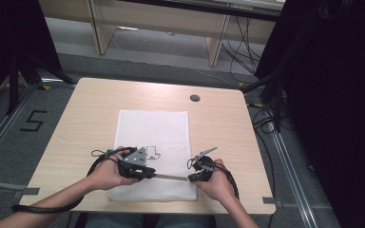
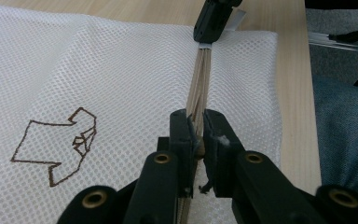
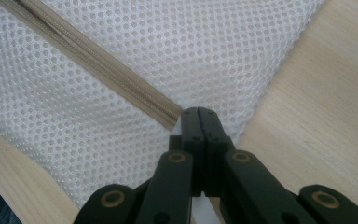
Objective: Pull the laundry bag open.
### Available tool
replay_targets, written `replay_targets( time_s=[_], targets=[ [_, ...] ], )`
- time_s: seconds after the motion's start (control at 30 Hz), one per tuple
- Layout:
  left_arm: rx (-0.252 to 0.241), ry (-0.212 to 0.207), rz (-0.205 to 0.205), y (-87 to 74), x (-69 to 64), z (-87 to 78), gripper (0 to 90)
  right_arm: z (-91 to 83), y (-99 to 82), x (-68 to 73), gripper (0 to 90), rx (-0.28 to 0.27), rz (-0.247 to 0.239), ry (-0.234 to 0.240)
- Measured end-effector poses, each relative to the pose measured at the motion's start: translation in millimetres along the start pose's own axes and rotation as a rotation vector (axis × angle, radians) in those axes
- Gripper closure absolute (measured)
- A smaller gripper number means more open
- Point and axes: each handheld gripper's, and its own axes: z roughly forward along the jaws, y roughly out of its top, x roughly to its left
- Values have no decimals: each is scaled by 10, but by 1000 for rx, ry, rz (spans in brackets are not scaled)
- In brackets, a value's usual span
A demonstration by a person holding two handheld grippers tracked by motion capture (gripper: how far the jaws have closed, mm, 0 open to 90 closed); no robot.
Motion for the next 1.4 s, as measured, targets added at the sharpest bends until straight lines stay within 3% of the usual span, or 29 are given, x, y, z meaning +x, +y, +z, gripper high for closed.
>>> replay_targets(
  time_s=[0.17, 0.3, 0.5, 0.67, 0.77, 1.4],
  targets=[
    [2, 4, 15, -7, 3, -8, 821, -1, 0, -2, 900, 0, 0, 2],
    [-10, 0, -14, -25, 6, -28, 821, 0, 0, -4, 900, 0, 1, 4],
    [4, 8, 6, -32, 8, -43, 821, 0, 1, -5, 900, 1, 4, 5],
    [-12, 7, -21, -64, 26, -87, 821, 0, 2, -6, 900, 1, 5, 6],
    [1, 11, -4, -67, 18, -81, 821, 0, 2, -5, 900, 1, 3, 5],
    [5, 10, -6, -99, 38, -118, 821, 0, 1, -5, 900, 1, 3, 5]
  ],
)
